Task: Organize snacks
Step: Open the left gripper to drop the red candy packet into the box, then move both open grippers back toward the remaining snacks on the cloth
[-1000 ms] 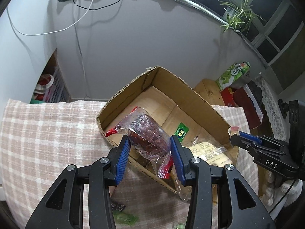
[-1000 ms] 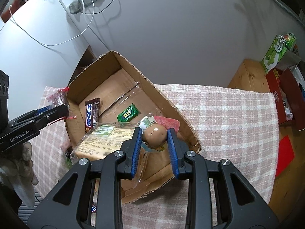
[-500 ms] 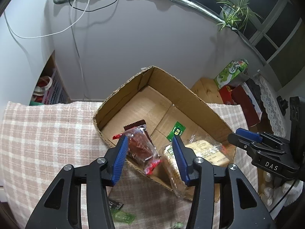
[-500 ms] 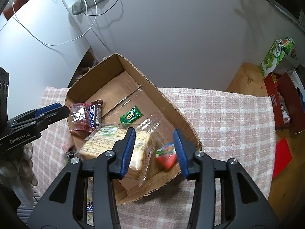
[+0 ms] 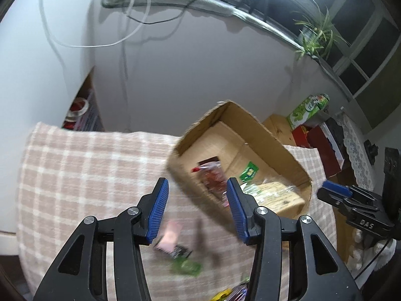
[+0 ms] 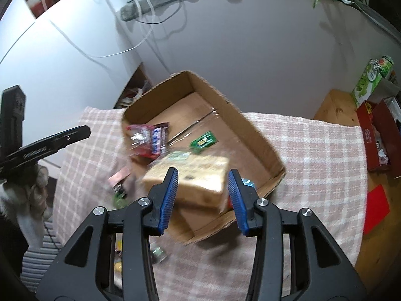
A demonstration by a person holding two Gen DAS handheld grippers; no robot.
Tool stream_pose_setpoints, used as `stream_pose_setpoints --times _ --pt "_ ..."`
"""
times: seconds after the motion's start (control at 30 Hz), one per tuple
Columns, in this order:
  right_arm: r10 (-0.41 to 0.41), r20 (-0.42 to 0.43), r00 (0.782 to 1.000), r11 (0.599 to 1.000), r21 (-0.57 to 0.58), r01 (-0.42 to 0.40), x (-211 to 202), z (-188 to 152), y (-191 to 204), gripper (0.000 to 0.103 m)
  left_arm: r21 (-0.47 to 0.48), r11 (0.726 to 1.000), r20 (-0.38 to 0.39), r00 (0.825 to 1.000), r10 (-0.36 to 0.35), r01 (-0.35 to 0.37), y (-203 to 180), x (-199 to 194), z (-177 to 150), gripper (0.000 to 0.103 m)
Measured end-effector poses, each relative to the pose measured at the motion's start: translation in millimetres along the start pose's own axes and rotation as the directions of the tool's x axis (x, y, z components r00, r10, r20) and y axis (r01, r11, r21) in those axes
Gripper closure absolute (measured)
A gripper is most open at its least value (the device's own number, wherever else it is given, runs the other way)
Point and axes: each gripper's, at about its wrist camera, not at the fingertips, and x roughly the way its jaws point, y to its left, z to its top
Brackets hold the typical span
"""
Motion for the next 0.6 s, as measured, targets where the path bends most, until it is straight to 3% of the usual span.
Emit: stream_pose_setpoints --times 0.27,0.6 --pt "0.075 -0.071 0.995 0.996 -0.048 -0.079 -3 -44 32 0.060 -0.029 0.999 -0.024 0.999 0.026 -0.027 28 -16 -31 0.056" --pt "0.069 -0.205 0.976 0.990 -0.103 -0.092 22 -103 51 0.060 -0.045 0.999 -0.093 0.996 0.008 -0.013 37 -25 -80 0.056"
